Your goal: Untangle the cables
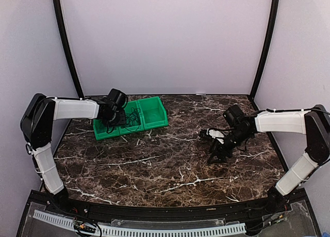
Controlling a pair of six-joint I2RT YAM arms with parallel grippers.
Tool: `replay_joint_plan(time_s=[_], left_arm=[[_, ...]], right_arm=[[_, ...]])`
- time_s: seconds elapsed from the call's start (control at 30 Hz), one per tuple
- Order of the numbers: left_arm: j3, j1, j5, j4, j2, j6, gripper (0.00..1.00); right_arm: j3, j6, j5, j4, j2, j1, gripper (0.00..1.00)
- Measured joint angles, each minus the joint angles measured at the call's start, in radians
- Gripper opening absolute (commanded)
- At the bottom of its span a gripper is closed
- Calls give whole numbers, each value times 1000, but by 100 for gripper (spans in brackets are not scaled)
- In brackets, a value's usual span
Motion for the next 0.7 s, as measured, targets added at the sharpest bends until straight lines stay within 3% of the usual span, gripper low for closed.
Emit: replay_joint_plan(time_s=[0.13,0.27,0.43,0.7], left_arm=[[1,5,5,-5,9,-8,14],[1,7,6,-7,8,-5,7],[-60,7,11,4,-40,-24,6],[-309,-53,13,-27,-278,-97,6]], right_arm=[[0,0,2,0,0,0,72],[0,0,4,0,0,0,72],[0,0,5,-2,0,0,72],[15,1,-10,-20,-8,0,72]])
